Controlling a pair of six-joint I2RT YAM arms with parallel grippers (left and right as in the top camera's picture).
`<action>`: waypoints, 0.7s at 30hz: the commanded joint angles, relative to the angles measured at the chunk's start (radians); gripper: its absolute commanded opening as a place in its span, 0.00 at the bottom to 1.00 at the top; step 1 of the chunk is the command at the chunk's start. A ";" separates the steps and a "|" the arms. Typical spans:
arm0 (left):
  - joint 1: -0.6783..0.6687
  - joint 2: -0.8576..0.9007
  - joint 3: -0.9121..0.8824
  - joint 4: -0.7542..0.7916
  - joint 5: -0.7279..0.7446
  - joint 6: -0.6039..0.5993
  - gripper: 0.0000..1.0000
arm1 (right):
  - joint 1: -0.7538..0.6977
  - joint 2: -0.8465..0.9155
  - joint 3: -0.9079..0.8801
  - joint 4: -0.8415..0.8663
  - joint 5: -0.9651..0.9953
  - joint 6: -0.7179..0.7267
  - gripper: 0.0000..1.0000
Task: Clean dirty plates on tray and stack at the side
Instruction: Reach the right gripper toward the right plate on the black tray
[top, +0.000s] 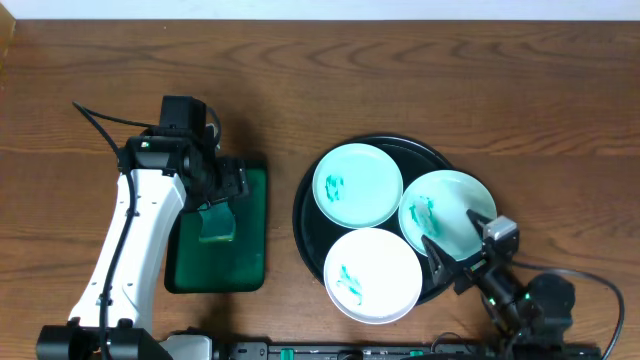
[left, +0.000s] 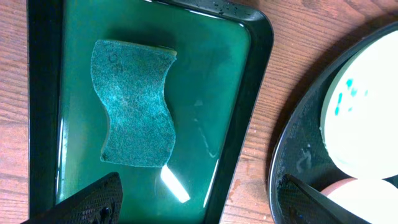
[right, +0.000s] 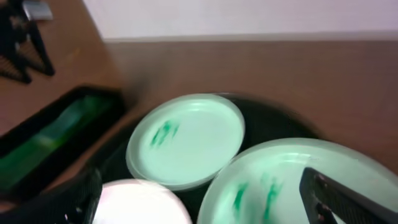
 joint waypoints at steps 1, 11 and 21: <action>0.002 -0.006 0.021 0.004 -0.005 0.016 0.80 | -0.008 0.118 0.192 -0.102 -0.051 -0.007 0.99; 0.002 -0.006 0.021 0.003 -0.005 0.016 0.80 | 0.010 0.713 0.885 -0.673 -0.051 -0.051 0.99; 0.002 -0.006 0.021 0.003 -0.005 0.016 0.80 | 0.082 1.149 1.154 -0.998 0.175 -0.148 0.99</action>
